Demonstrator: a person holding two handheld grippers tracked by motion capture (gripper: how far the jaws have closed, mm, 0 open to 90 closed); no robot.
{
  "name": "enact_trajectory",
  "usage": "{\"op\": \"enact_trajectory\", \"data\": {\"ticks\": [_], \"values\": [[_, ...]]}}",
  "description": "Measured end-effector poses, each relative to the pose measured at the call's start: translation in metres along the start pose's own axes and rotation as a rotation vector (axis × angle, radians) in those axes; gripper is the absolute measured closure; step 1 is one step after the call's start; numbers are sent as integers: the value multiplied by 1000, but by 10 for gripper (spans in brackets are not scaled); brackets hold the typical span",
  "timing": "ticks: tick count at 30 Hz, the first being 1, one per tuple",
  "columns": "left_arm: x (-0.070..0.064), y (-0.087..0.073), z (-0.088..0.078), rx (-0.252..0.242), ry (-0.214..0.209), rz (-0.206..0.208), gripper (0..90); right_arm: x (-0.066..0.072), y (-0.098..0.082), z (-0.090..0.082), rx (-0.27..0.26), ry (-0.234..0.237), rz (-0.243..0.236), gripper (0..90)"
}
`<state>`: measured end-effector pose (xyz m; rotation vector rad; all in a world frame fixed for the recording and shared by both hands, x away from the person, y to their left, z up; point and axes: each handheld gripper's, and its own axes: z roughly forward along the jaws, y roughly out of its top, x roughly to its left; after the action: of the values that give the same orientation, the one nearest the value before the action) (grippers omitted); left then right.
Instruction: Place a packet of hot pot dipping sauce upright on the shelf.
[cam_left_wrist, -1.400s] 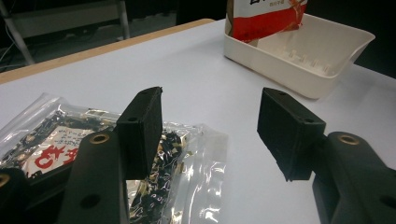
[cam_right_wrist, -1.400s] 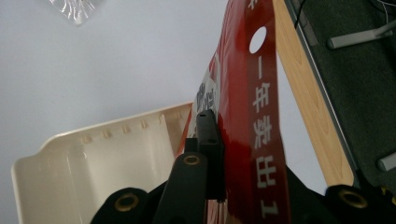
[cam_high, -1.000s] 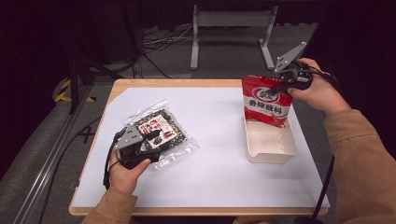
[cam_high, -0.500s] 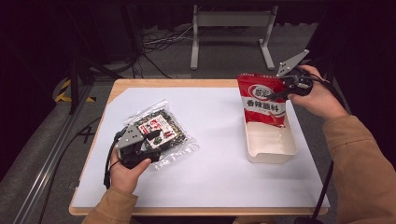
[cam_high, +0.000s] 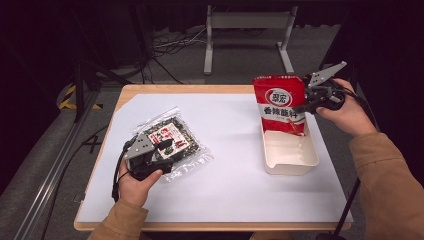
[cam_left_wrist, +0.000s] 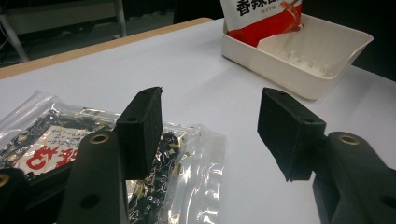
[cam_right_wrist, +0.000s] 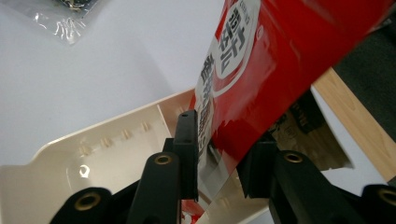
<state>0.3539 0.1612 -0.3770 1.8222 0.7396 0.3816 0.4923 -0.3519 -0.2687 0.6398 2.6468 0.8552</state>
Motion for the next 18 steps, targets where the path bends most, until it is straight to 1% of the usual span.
{"op": "enact_trajectory", "data": {"ticks": [1,2,3,4,6,9,12,13,14,18], "values": [[0,0,1,1,-3,-7,408,0,-3,1,-9,6,6,730],[0,0,2,1,-3,-1,408,0,-5,1,-9,10,12,745],[-1,-1,2,6,-6,-8,408,1,-7,2,-8,10,14,758],[0,-1,3,6,-3,-1,408,1,-9,5,-4,18,19,767],[-1,-1,3,5,-9,-5,408,1,-10,7,1,20,22,768],[-1,0,3,4,-10,-3,407,3,-14,17,27,29,29,772],[-1,-1,3,4,-11,-8,408,3,-17,20,26,33,31,776],[0,-1,3,6,-10,-3,408,3,-19,21,26,36,35,777],[0,-1,3,7,-11,-3,408,3,-25,24,18,42,48,783],[0,-1,3,7,-11,-2,407,3,-30,26,22,47,53,782]]}}
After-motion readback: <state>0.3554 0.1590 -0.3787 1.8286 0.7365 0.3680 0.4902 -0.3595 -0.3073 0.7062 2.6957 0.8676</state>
